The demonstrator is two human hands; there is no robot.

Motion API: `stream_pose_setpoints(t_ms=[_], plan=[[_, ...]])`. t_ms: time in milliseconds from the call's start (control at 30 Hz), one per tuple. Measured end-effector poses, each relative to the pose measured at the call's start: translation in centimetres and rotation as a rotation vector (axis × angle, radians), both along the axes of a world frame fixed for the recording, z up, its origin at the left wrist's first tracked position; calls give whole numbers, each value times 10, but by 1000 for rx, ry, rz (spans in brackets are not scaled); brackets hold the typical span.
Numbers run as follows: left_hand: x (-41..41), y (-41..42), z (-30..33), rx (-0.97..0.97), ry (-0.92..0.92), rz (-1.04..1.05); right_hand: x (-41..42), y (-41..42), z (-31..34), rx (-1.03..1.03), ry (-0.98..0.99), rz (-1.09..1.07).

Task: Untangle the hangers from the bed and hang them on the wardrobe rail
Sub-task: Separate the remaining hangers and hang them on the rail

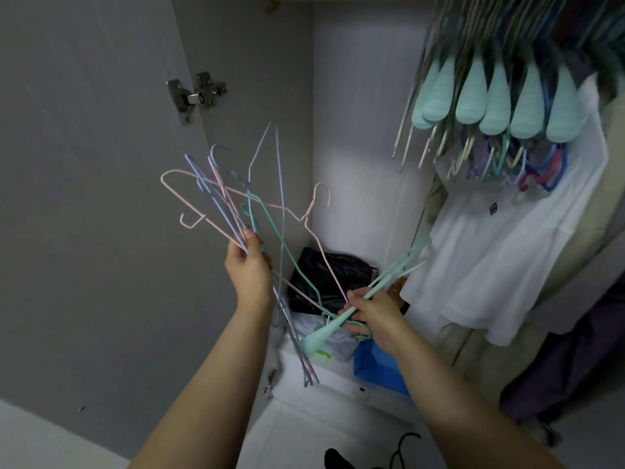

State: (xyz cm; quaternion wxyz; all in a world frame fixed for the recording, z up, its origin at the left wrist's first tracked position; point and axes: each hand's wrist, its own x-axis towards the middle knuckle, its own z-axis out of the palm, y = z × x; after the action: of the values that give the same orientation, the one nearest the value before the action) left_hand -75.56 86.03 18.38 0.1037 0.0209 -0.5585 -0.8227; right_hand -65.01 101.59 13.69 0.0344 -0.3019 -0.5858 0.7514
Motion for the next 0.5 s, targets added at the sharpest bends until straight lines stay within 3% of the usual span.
stream_pose_setpoints(t_ms=[233,367,500], plan=[[-14,-12,-3,-128,-41,-47,4,19,8,-14,123,-151],[-10,-7,-2,-128,-14,-24,5,28,5,-141,182,-276],[-1,1,10,-127,94,44,6,28,5,-23,188,-231]])
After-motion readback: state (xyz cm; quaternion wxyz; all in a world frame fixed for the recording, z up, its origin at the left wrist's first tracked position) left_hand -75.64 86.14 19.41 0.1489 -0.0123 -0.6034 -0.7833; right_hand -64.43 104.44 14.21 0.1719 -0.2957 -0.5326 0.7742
